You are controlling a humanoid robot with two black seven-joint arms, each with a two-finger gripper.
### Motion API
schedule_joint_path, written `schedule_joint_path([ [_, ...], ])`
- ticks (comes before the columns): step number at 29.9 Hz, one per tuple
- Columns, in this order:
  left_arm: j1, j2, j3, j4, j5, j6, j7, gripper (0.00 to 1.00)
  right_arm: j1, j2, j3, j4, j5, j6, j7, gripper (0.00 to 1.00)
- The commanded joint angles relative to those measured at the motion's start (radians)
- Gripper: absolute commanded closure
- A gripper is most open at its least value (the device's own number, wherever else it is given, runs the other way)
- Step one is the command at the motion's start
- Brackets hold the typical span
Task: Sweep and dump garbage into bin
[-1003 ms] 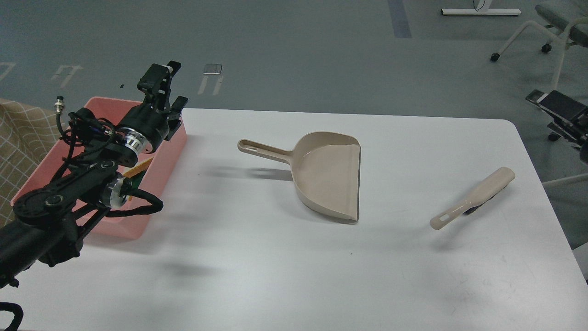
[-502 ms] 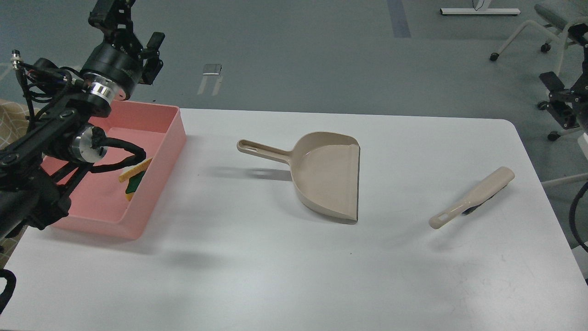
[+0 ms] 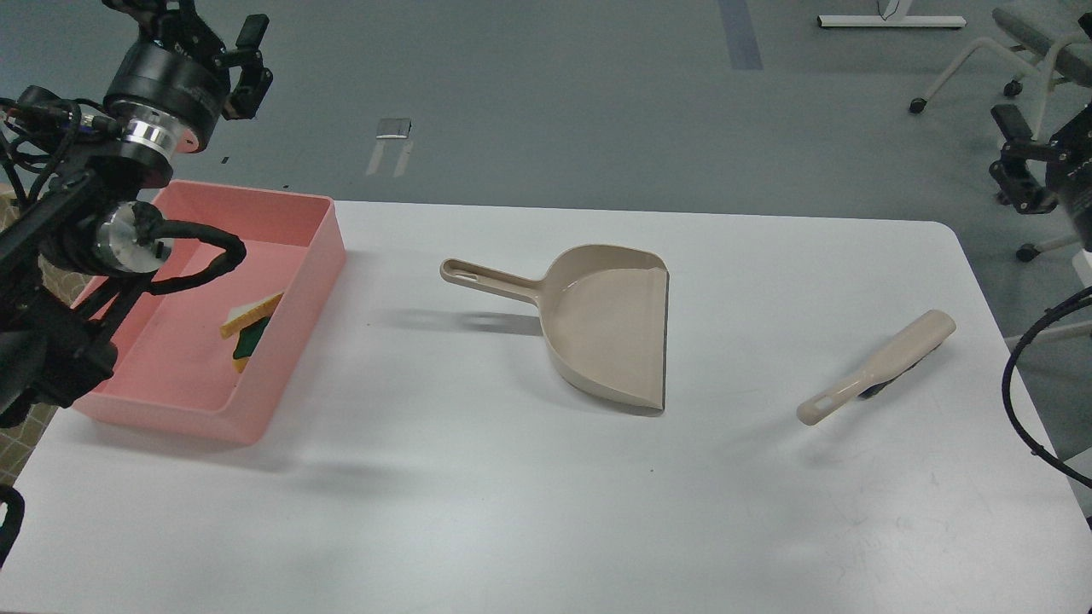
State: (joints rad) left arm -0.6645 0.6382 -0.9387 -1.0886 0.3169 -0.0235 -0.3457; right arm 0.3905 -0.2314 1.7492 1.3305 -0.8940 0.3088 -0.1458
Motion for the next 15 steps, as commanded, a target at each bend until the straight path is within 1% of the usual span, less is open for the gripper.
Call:
schedule_joint_path([
  [1, 0.066, 0.006, -0.061, 0.001, -0.013, -0.009, -0.001, 0.02, 0.002, 0.058, 0.009, 0.007, 0.009, -0.004, 0.003, 0.00],
  [4, 0.118, -0.002, -0.103, 0.003, -0.019, -0.021, 0.001, 0.02, 0.007, 0.066, 0.010, -0.019, 0.110, -0.008, 0.002, 0.00],
  [7, 0.144, -0.012, -0.104, 0.004, -0.027, -0.039, -0.001, 0.02, 0.031, 0.066, 0.009, -0.079, 0.210, -0.008, 0.002, 0.00],
  [8, 0.152, -0.014, -0.104, 0.004, -0.032, -0.044, -0.002, 0.02, 0.045, 0.066, 0.006, -0.120, 0.243, -0.007, 0.000, 0.00],
  [11, 0.155, -0.023, -0.101, 0.007, -0.030, -0.044, 0.002, 0.02, 0.083, 0.063, 0.003, -0.227, 0.264, -0.002, -0.003, 0.00],
  [15, 0.154, -0.038, -0.095, 0.021, -0.030, -0.046, 0.004, 0.02, 0.100, 0.063, 0.003, -0.281, 0.264, 0.000, -0.001, 0.00],
])
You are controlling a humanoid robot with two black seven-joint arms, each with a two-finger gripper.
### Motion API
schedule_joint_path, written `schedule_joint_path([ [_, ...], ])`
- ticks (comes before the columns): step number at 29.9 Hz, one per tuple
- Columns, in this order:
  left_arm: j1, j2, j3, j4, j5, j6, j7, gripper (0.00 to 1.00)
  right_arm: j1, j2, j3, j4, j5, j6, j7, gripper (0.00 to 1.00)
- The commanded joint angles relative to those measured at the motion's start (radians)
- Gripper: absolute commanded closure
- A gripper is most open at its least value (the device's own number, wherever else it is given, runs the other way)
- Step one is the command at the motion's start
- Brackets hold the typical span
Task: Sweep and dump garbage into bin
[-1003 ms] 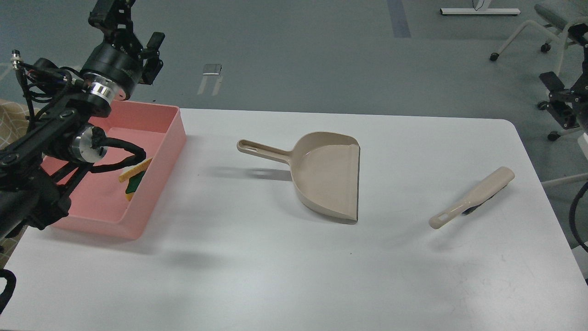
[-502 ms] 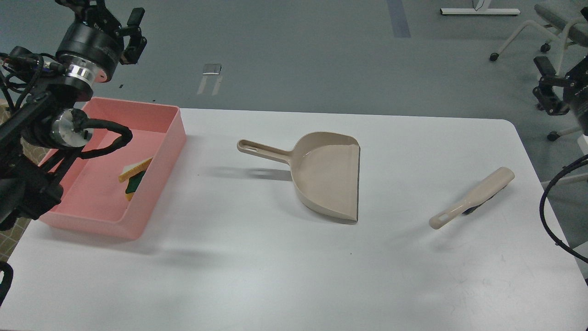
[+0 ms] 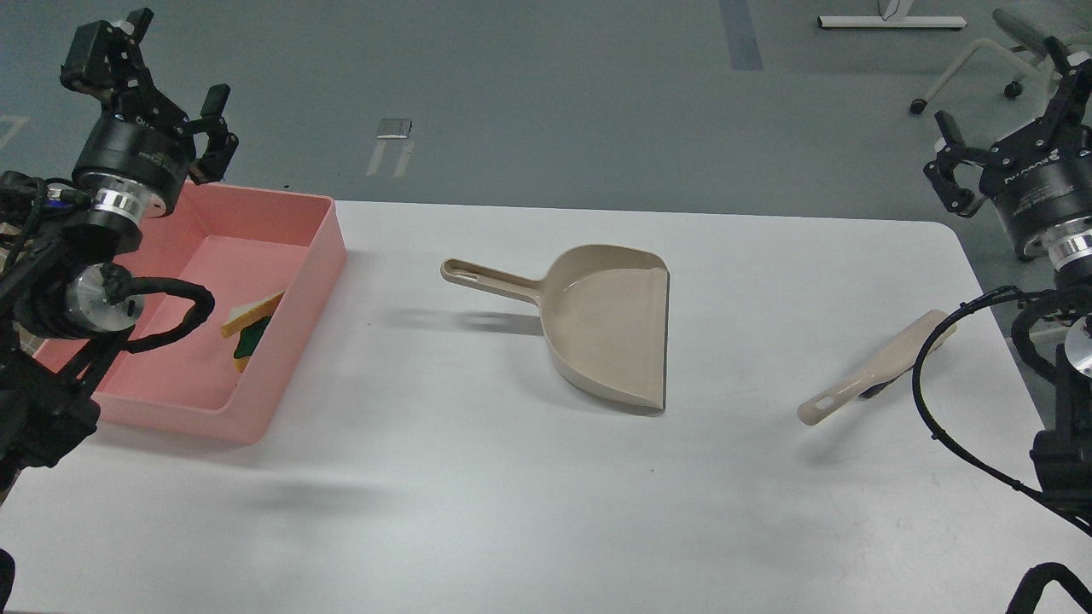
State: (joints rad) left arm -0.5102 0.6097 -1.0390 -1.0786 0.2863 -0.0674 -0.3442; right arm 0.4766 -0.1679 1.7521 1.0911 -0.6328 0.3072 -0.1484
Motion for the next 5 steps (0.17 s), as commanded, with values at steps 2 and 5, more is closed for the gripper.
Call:
schedule_joint_path([
  [2, -0.001, -0.013, 0.005, 0.017, 0.001, -0.003, 0.002, 0.02, 0.022, -0.001, 0.000, -0.048, 0.002, 0.000, 0.000, 0.00],
  [5, 0.001, -0.016, 0.000, 0.025, -0.001, -0.012, 0.002, 0.02, 0.028, -0.001, 0.000, -0.050, 0.004, 0.000, 0.000, 0.00],
])
